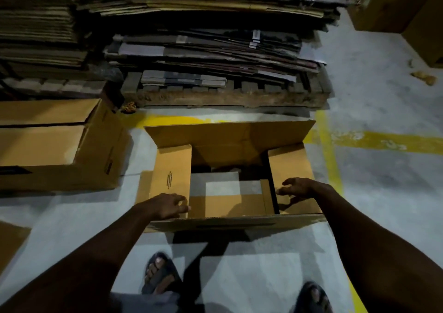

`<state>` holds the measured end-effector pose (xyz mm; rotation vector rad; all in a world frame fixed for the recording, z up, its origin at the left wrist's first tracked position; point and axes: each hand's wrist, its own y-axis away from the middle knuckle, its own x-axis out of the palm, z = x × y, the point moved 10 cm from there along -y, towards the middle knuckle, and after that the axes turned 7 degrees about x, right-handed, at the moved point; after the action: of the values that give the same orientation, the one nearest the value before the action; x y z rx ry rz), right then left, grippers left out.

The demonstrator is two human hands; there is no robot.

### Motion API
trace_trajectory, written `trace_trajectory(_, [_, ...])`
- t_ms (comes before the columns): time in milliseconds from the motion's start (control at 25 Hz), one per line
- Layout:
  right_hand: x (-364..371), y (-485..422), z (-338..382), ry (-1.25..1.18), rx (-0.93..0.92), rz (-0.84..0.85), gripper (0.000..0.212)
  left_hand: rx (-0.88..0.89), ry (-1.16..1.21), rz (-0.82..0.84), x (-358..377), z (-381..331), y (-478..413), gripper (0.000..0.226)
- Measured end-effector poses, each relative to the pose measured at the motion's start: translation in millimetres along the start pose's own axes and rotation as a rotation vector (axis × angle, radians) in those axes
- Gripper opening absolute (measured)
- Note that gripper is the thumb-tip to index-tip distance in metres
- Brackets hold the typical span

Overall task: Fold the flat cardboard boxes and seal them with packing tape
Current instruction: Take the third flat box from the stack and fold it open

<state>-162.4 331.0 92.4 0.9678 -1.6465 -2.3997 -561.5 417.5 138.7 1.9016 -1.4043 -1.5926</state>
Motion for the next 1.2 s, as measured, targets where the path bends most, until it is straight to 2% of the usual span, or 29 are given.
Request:
trace_trajectory(120, [-13.4, 19.6, 17.2, 0.007, -0.092, -0.081, 0.08, 0.043, 0.068, -0.118, -21.9, -14.0, 5.3, 0.054])
trace_trajectory(200, [-25.5, 44.4, 33.8, 0.195, -0.166, -0.135, 0.085, 0.11, 0.108, -0.102, -30.7, -33.5, 11.8, 0.078])
trace_trajectory(280, [-21.5, 73.3, 46.7, 0.344, -0.229, -0.046, 0.1, 0.185, 0.106, -0.009, -25.8, -57.7, 21.6, 0.107])
trace_trajectory(320, [-14.6, 90.0, 47.4, 0.366, -0.243, 0.036, 0.111, 0.197, 0.057, 0.059, -17.3, -66.1, 27.5, 0.106])
trace_trajectory(360, [-7.0, 105.4, 43.7, 0.371, -0.224, 0.122, 0.118, 0.208, -0.026, 0.119, -7.5, -70.5, 32.0, 0.095])
trace_trajectory(400, [3.0, 118.8, 36.7, 0.382, -0.21, 0.192, 0.113, 0.222, -0.122, 0.149, 4.4, -71.1, 34.0, 0.077])
trace_trajectory(440, [13.6, 128.8, 28.6, 0.41, -0.19, 0.237, 0.096, 0.233, -0.212, 0.119, 10.8, -72.4, 32.3, 0.055])
trace_trajectory(480, [18.6, 129.5, 18.4, 0.472, -0.167, 0.215, 0.073, 0.231, -0.268, 0.038, 10.6, -73.2, 29.8, 0.037])
trace_trajectory(560, [10.6, 119.4, 13.5, 0.597, -0.203, -0.016, 0.042, 0.188, -0.286, -0.143, -1.7, -75.0, 30.9, 0.022])
trace_trajectory(640, [-9.6, 116.5, 20.4, 0.661, -0.243, -0.352, 0.036, 0.159, -0.343, -0.351, -24.6, -75.5, 38.0, 0.023])
trace_trajectory(680, [-16.5, 116.1, 24.8, 0.697, -0.252, -0.485, 0.038, 0.131, -0.399, -0.446, -36.2, -73.3, 40.3, 0.03])
trace_trajectory(760, [-19.0, 110.9, 33.0, 0.766, -0.256, -0.631, 0.047, -0.032, -0.507, -0.547, -52.7, -55.3, 39.3, 0.059])
trace_trajectory(840, [-17.6, 99.8, 38.7, 0.764, -0.229, -0.679, 0.059, -0.24, -0.453, -0.567, -59.0, -25.1, 31.1, 0.083])
trace_trajectory(960, [-17.1, 72.3, 40.1, 0.688, -0.17, -0.645, 0.071, -0.482, -0.023, -0.508, -39.1, 19.1, 13.9, 0.102])
trace_trajectory(1000, [-17.6, 62.4, 40.2, 0.648, -0.148, -0.626, 0.074, -0.517, 0.112, -0.491, -24.9, 29.6, 4.5, 0.104])
trace_trajectory(1080, [-20.4, 49.5, 39.5, 0.585, -0.096, -0.615, 0.078, -0.511, 0.222, -0.472, 5.4, 40.8, -12.4, 0.103])
trace_trajectory(1200, [-24.2, 34.6, 42.4, 0.597, -0.041, -0.655, 0.083, -0.491, 0.115, -0.462, 29.4, 47.4, -25.6, 0.096])
